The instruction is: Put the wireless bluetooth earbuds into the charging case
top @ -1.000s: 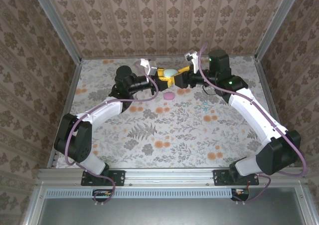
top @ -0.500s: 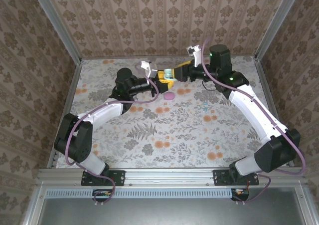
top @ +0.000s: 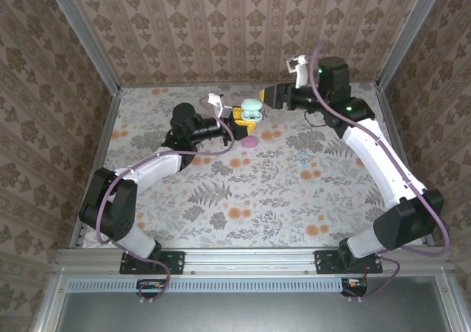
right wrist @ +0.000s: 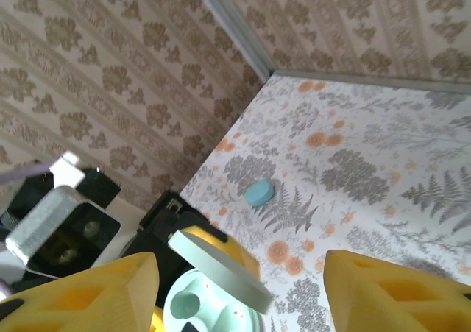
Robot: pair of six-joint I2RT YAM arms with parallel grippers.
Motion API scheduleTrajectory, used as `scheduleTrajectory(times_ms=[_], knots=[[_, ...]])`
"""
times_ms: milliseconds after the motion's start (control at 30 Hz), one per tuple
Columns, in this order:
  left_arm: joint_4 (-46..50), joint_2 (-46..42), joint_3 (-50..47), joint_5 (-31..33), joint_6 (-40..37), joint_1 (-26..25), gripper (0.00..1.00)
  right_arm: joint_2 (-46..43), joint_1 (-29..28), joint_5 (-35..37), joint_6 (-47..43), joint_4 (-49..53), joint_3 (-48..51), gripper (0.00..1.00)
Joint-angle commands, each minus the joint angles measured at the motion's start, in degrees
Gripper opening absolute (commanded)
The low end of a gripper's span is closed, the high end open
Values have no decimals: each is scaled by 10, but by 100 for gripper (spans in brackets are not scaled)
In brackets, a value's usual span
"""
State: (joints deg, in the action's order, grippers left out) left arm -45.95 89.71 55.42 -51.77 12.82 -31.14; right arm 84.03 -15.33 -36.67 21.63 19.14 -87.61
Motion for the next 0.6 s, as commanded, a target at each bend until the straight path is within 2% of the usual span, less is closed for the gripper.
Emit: scheduleTrajectory(times_ms=[0,100,167,333,567], knots=[[-19,-28,-11,8,-18,1,27,-35,48,17,34,37,11,59],[-18,-37,-18,13,-22,2,27,3,85,114,18,184,5,46],[-18,-43,-24,15,-24,2,27,44,99,134,-10,266,1,38],[-14,-60,-35,28,-30,3,27,143,91,128,-62,336,8,34],[9,-86,-42,41,-48,6,27,249,58,217,-126,377,-9,35]])
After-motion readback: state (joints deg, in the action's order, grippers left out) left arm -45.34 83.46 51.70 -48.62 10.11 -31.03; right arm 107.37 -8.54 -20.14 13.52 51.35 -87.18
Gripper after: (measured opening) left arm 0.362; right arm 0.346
